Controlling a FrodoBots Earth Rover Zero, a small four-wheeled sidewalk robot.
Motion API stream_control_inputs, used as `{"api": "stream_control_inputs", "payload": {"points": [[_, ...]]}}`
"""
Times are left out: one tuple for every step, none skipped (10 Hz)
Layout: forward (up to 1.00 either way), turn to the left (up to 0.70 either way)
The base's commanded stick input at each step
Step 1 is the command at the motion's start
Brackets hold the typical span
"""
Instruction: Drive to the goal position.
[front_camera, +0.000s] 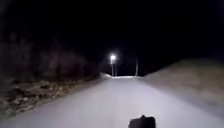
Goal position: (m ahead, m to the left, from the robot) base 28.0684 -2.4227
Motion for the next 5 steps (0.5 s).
{"api": "stream_control_inputs", "payload": {"points": [[0.7, 0.0], [0.7, 0.0], [0.7, 0.0], [0.7, 0.0], [0.7, 0.0]]}}
